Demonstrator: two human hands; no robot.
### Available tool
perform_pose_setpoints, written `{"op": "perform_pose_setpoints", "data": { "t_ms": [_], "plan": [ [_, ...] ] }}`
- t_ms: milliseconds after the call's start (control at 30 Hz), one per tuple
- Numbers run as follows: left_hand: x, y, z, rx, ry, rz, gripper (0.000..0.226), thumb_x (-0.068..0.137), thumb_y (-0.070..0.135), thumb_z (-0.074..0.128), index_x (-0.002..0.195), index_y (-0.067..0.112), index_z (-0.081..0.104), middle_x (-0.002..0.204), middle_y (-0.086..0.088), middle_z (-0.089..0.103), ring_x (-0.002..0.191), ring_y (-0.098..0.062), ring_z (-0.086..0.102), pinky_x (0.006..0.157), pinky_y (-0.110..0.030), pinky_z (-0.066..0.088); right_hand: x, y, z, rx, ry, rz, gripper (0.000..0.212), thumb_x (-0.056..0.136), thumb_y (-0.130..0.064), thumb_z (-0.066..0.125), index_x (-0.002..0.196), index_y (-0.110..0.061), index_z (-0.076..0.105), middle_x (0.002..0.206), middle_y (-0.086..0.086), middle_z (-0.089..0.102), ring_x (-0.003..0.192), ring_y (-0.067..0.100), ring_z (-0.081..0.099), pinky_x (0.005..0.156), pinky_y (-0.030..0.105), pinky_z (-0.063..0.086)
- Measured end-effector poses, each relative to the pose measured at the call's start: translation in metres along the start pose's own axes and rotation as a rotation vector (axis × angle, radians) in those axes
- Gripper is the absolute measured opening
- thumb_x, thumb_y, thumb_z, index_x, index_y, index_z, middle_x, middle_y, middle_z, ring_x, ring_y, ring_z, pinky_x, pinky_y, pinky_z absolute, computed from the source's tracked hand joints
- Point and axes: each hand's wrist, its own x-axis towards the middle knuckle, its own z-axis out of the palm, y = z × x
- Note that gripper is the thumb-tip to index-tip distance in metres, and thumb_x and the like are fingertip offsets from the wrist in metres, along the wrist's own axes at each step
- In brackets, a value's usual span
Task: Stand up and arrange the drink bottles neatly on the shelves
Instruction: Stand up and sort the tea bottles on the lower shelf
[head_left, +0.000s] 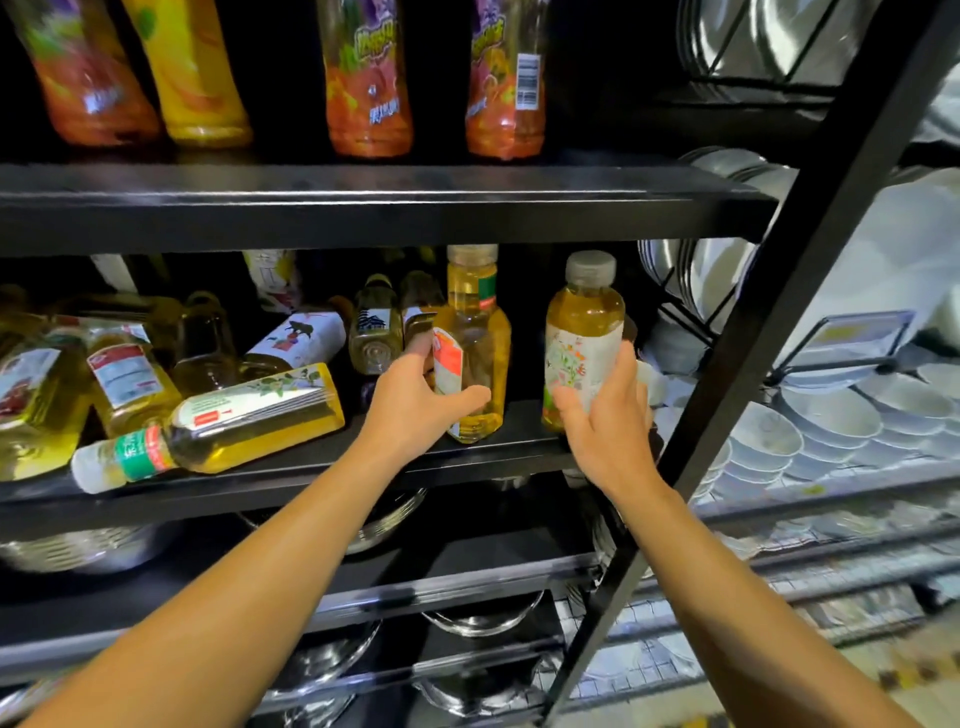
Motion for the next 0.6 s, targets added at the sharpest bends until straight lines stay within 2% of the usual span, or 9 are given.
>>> {"op": "perform_pose_setpoints", "data": {
  "t_ms": [67,100,200,233,367,433,500,600],
  "plan": [
    [0.001,0.005,0.008,0.02,-0.046,0.007,0.078,0.063,0.055,0.076,0.133,0.035,0.05,0.117,0.013,0.066,0.107,-0.006,0.063,0.091,-0.031,0.054,0.002,0.0,-0.003,-0.017,-0.034,0.024,0.085,0.08,-0.064,0.044,0.144,-0.013,0.022,0.134,0.012,0.047,0.122,0.036,0.046,0.098,0.056,0.041],
    [0.002,0.007,0.013,0.037,-0.047,-0.006,0.08,0.061,0.058,0.075,0.133,0.035,0.049,0.116,0.013,0.065,0.106,-0.006,0.063,0.088,-0.031,0.055,0.005,0.0,-0.004,0.013,-0.046,0.028,0.085,0.078,-0.064,0.045,0.143,-0.013,0.024,0.134,0.011,0.048,0.122,0.034,0.047,0.097,0.054,0.044],
    [0.005,0.018,0.026,0.116,-0.02,-0.032,0.058,0.071,0.05,0.08,0.116,0.026,0.052,0.101,0.013,0.062,0.091,-0.003,0.06,0.068,-0.008,0.046,0.015,-0.002,-0.01,0.068,-0.055,0.045,0.076,0.083,-0.05,0.059,0.142,-0.012,0.029,0.136,0.008,0.047,0.124,0.026,0.047,0.098,0.045,0.047],
    [0.006,0.023,0.031,0.142,-0.01,-0.045,0.052,0.074,0.047,0.08,0.112,0.024,0.053,0.098,0.01,0.061,0.087,-0.004,0.059,0.063,-0.009,0.042,0.018,-0.001,-0.011,0.064,-0.053,0.052,0.074,0.086,-0.043,0.063,0.144,-0.012,0.029,0.137,0.008,0.047,0.125,0.025,0.047,0.098,0.044,0.047],
    [0.01,0.037,0.049,0.167,0.017,-0.068,0.057,0.077,0.047,0.078,0.116,0.012,0.057,0.1,0.002,0.059,0.09,-0.014,0.055,0.073,-0.024,0.043,0.031,0.0,-0.014,0.054,-0.04,0.1,0.071,0.084,-0.034,0.07,0.142,-0.016,0.033,0.132,0.005,0.054,0.119,0.025,0.053,0.094,0.042,0.049],
    [0.015,0.041,0.056,0.195,0.002,-0.108,0.053,0.079,0.05,0.075,0.108,0.008,0.059,0.095,-0.001,0.06,0.09,-0.018,0.059,0.072,-0.027,0.045,0.039,0.001,-0.015,0.003,-0.014,0.128,0.069,0.081,-0.036,0.071,0.139,-0.018,0.038,0.13,0.008,0.054,0.118,0.031,0.053,0.095,0.043,0.048],
    [0.02,0.044,0.062,0.238,-0.027,-0.151,0.053,0.08,0.055,0.071,0.101,0.006,0.062,0.093,-0.006,0.063,0.093,-0.024,0.063,0.075,-0.031,0.05,0.05,0.0,-0.016,-0.026,-0.035,0.208,0.065,0.082,-0.027,0.072,0.138,-0.016,0.041,0.132,0.011,0.049,0.119,0.033,0.052,0.093,0.038,0.046],
    [0.023,0.044,0.062,0.233,-0.041,-0.125,0.058,0.08,0.054,0.072,0.113,0.008,0.06,0.099,-0.005,0.063,0.099,-0.024,0.061,0.08,-0.031,0.05,0.065,-0.004,-0.015,-0.001,-0.14,0.272,0.064,0.084,-0.011,0.068,0.141,-0.016,0.04,0.142,0.009,0.041,0.123,0.031,0.05,0.097,0.033,0.043]
  ]
}}
